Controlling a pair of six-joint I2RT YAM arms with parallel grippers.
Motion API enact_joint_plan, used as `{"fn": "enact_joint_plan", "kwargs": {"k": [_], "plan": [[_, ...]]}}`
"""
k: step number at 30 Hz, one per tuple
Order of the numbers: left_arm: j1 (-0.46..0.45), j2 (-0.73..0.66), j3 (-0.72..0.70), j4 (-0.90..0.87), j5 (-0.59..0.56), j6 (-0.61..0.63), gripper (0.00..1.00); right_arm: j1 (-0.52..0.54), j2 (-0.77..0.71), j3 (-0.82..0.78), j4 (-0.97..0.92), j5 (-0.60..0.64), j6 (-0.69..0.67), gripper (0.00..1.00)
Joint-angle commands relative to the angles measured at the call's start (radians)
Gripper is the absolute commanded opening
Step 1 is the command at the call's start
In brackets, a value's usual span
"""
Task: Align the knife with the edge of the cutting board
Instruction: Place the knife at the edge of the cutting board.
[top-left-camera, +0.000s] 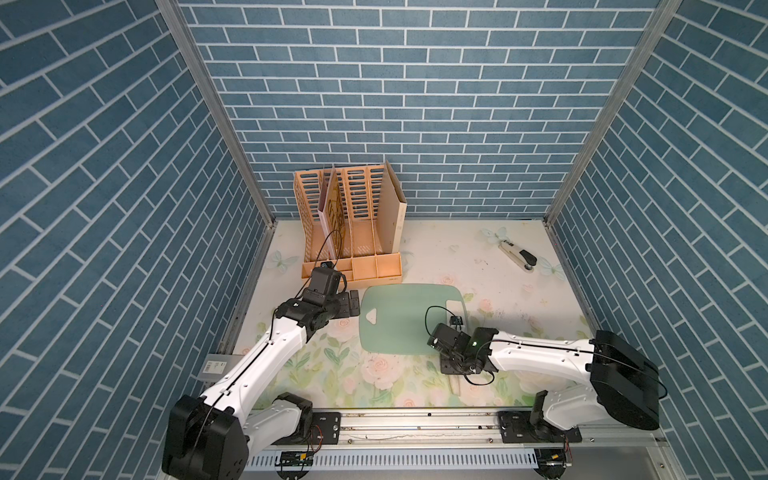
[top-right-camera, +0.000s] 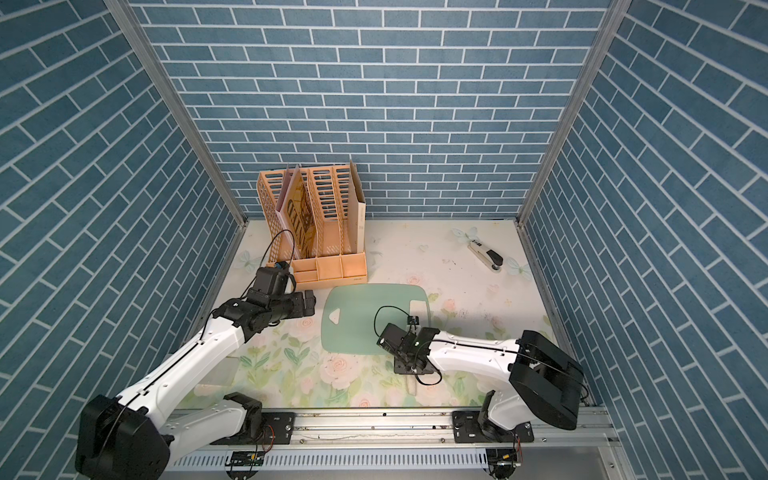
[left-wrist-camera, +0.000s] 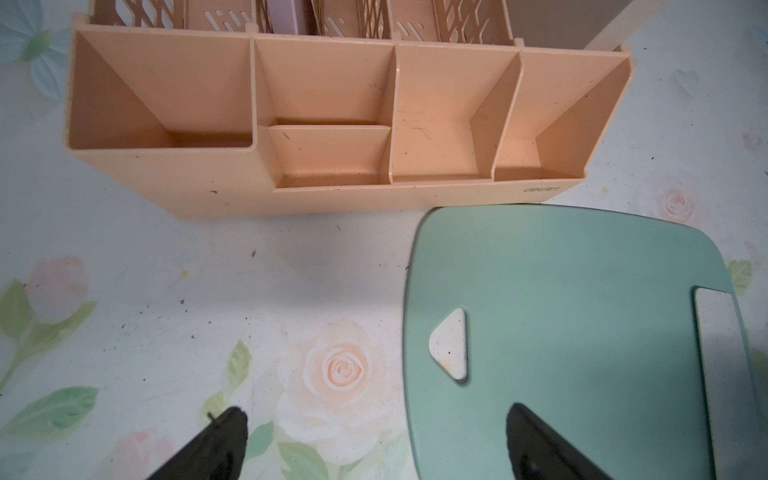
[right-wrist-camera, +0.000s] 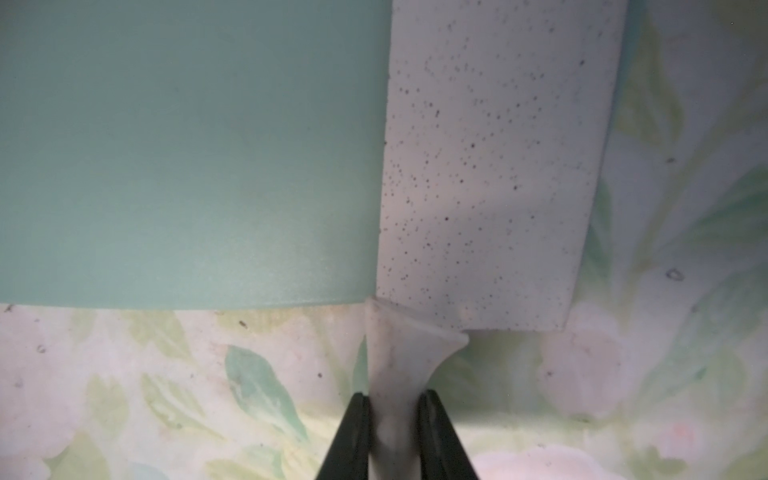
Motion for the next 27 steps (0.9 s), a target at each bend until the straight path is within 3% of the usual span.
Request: {"fn": "enact_joint_plan", "kwargs": {"k": [1,27], "plan": [[0.006,0.001,-0.01,0.002,-0.006,0.004,1.0,0.004,0.004,0.003,-0.054,0.009,-0.018,0.09],[0.007,0.019,-0.008,0.001,-0.009,0.003,0.99,-0.023,-0.022,-0.019,-0.049,0.018,-0.024,0.09]]}}
